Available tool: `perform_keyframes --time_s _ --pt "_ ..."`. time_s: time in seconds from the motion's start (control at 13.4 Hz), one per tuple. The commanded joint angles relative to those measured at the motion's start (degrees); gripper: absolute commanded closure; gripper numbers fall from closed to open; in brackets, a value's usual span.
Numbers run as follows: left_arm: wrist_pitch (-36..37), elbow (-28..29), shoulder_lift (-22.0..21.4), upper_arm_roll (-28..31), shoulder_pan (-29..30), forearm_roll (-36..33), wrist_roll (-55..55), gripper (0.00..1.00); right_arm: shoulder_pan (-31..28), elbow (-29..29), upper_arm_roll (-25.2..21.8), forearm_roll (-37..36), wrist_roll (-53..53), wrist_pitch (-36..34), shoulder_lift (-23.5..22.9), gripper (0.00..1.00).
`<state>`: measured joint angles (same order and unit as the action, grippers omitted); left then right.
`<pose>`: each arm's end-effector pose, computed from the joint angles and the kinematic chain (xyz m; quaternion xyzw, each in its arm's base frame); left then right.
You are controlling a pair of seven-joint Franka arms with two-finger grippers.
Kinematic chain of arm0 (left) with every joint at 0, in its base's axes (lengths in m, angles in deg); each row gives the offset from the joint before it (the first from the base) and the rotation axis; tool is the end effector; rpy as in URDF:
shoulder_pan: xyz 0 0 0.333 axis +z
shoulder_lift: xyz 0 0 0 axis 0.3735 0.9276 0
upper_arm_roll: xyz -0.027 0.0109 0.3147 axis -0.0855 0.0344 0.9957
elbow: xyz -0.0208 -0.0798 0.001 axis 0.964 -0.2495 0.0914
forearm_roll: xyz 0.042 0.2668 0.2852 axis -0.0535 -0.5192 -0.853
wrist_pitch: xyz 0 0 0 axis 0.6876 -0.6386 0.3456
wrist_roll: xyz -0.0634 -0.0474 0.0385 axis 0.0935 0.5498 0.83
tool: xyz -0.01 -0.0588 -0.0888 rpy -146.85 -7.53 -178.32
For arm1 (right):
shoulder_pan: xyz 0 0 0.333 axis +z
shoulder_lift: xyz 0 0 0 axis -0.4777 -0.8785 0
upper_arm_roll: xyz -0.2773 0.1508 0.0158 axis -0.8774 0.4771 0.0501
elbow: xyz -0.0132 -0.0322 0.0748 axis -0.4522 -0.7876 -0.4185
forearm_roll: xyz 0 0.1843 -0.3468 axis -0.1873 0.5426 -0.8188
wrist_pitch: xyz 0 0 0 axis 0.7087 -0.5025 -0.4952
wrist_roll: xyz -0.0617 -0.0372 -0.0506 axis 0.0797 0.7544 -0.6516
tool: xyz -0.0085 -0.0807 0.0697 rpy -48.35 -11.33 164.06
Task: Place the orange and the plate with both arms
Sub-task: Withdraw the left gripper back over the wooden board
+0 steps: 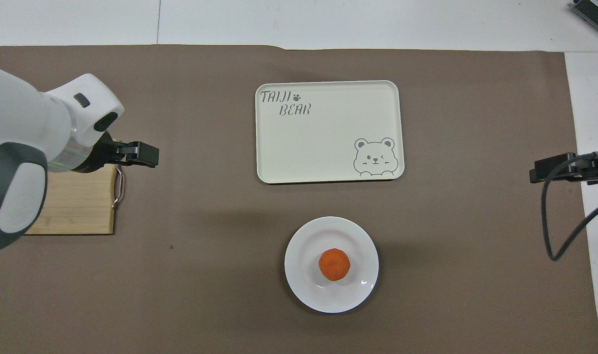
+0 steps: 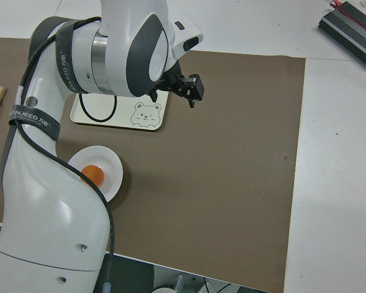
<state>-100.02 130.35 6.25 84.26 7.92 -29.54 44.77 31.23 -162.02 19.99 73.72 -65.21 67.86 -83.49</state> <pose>0.5588 -0.1254 0.5524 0.9986 -0.0466 0.0170 0.0185 0.5330 -0.0206 0.6216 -0.9996 0.0264 0.0098 0.0039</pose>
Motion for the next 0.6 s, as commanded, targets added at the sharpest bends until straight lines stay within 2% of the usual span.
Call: perform_keyframes --time_s 0.0,0.3,0.52 --pt "2.6 -0.9 -1.1 -0.7 5.8 0.7 -7.9 0.0 -0.1 -3.0 0.3 1.5 0.2 -0.4 2.3 0.0" --pt "13.3 -9.2 -1.1 -0.2 7.9 -2.3 -10.8 0.0 0.2 -4.6 0.5 1.7 0.2 -0.3 3.2 0.0" --pt "14.8 -9.3 -1.7 -0.1 9.3 -3.1 -10.6 0.0 0.2 -4.7 0.5 3.4 -0.2 -0.1 3.3 0.0"
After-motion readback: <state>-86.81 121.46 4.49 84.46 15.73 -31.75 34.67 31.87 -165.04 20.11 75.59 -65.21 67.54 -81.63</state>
